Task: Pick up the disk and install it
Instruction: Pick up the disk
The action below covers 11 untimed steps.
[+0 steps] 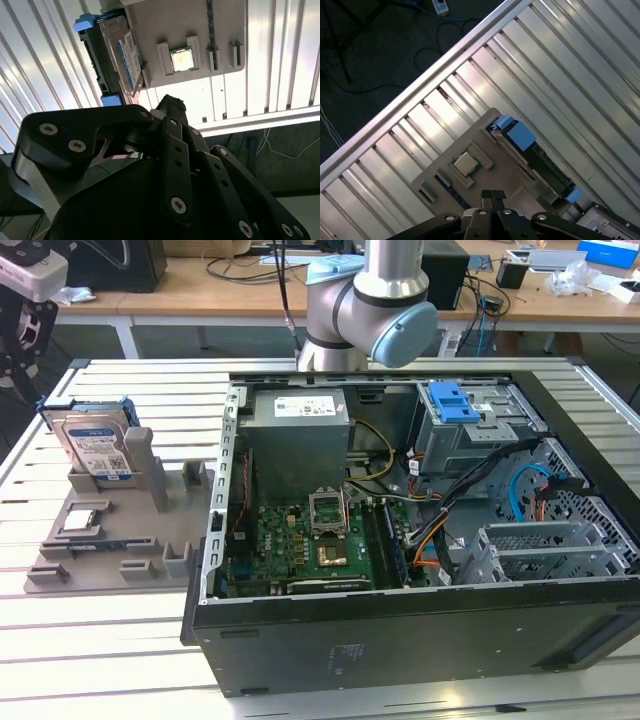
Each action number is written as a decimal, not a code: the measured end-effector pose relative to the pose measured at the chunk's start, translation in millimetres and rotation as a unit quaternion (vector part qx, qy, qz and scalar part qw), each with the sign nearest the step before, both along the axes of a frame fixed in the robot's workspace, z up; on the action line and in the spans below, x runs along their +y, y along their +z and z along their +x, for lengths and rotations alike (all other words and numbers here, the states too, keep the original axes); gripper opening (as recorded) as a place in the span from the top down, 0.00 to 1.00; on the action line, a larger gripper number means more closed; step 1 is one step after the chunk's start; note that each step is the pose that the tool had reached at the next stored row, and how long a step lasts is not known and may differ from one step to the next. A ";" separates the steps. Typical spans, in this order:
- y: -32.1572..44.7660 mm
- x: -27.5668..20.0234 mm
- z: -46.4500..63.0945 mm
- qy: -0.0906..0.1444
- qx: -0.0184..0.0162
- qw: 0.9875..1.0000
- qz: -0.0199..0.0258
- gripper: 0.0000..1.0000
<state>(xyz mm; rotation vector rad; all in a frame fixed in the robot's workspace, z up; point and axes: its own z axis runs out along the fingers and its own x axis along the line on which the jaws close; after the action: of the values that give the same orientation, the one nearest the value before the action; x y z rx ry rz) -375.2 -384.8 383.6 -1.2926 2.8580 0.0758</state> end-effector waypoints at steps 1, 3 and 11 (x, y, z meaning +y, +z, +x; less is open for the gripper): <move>0.0 0.0 0.0 0.008 0.000 1.000 0.000 0.89; 0.0 0.0 0.0 0.031 0.000 1.000 0.000 0.89; 0.0 0.0 0.0 0.096 0.000 0.995 0.000 0.89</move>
<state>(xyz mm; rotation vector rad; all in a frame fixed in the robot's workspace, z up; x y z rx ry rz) -375.2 -384.8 383.6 -1.5642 2.7243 0.0762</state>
